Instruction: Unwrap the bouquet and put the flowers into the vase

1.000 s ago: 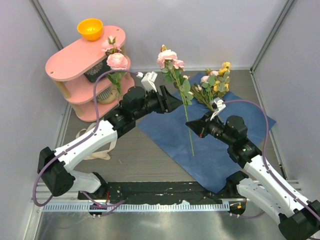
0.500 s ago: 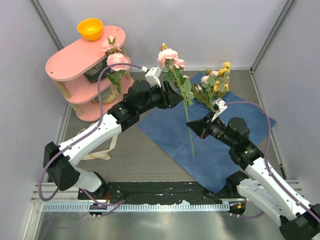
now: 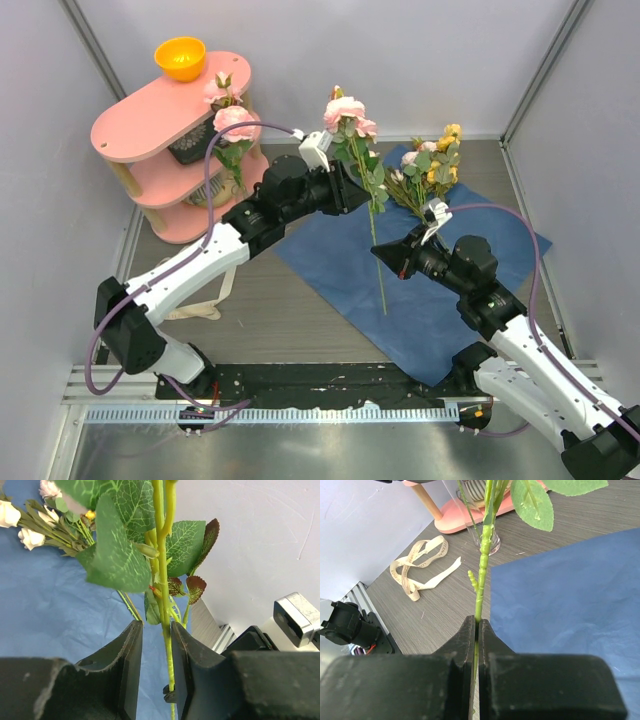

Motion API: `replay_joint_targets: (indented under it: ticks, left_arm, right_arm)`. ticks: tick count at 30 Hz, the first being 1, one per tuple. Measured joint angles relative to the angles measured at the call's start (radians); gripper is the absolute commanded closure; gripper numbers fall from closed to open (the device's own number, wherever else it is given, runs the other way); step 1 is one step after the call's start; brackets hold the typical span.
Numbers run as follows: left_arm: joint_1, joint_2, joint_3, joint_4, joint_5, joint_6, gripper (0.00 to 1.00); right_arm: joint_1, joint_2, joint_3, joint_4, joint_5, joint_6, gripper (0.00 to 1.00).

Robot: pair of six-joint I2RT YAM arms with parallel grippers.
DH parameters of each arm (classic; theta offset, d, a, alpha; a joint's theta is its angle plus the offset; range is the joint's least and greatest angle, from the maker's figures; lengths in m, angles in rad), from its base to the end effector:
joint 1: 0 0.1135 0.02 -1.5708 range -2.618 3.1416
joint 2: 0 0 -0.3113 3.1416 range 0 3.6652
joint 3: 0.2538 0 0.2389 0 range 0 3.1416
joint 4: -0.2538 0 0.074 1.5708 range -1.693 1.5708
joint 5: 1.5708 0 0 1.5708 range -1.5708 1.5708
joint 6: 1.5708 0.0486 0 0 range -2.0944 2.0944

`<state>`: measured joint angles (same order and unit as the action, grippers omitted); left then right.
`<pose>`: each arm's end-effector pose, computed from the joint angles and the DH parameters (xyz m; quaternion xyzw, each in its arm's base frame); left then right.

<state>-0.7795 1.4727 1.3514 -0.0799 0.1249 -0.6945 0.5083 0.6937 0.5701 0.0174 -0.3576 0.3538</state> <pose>0.2419 -0.2476 0.4304 0.0723 0.7707 -0.4601 0.4350 0.1109 0.0812 0.3309 -0.1750 0.7204 0.3951 0.5425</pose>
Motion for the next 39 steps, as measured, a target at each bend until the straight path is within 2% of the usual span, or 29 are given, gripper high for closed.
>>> replay_joint_targets:
  ticks: [3, 9, 12, 14, 15, 16, 17, 20, 23, 26, 29, 35, 39]
  left_arm:
    - [0.0, 0.005, 0.007, 0.002, 0.014, 0.0, 0.64]
    - [0.0, 0.009, 0.007, 0.007, 0.034, 0.0, 0.72]
    - [0.0, 0.012, 0.007, 0.014, 0.047, 0.001, 0.84]
    - [0.0, 0.013, 0.007, 0.024, 0.061, 0.003, 0.96]
    - [0.0, 0.013, 0.007, 0.027, 0.067, 0.004, 1.0]
    - [0.0, 0.013, 0.007, 0.032, 0.072, 0.006, 1.0]
    - [0.0, 0.013, 0.007, 0.039, 0.079, 0.009, 1.0]
    - [0.0, 0.009, 0.005, 0.055, 0.09, 0.032, 1.0]
    - [0.0, -0.021, -0.016, 0.069, 0.091, 0.074, 1.0]
    - [0.0, -0.095, -0.06, 0.067, 0.061, 0.136, 1.0]
    - [0.0, -0.197, -0.092, 0.058, 0.003, 0.221, 1.0]
    - [0.0, -0.389, -0.095, 0.065, -0.193, 0.519, 1.0]
    - [0.003, -0.433, -0.088, 0.101, -0.347, 0.713, 1.0]
  right_arm:
    - [0.005, 0.0, 0.0, 0.0, 0.005, -0.002, 0.99]
    - [0.01, 0.0, 0.0, 0.0, 0.005, -0.005, 0.99]
    - [0.014, 0.0, 0.0, 0.0, 0.002, -0.004, 0.99]
    - [0.016, 0.0, 0.0, 0.0, 0.001, -0.004, 0.99]
    - [0.016, 0.0, 0.0, 0.0, 0.001, -0.004, 0.94]
    - [0.016, 0.0, 0.0, 0.0, 0.001, -0.004, 0.86]
    - [0.016, 0.0, 0.0, 0.0, 0.001, -0.004, 0.66]
    - [0.019, 0.0, 0.0, -0.003, 0.008, -0.004, 0.4]
    - [0.026, 0.0, 0.001, -0.028, 0.064, -0.003, 0.26]
    - [0.027, -0.015, 0.002, -0.073, 0.143, -0.001, 0.21]
    - [0.027, -0.047, 0.002, -0.1, 0.227, 0.005, 0.21]
    - [0.027, -0.043, 0.011, -0.12, 0.309, 0.015, 0.21]
    - [0.027, -0.012, 0.018, -0.124, 0.322, 0.019, 0.21]
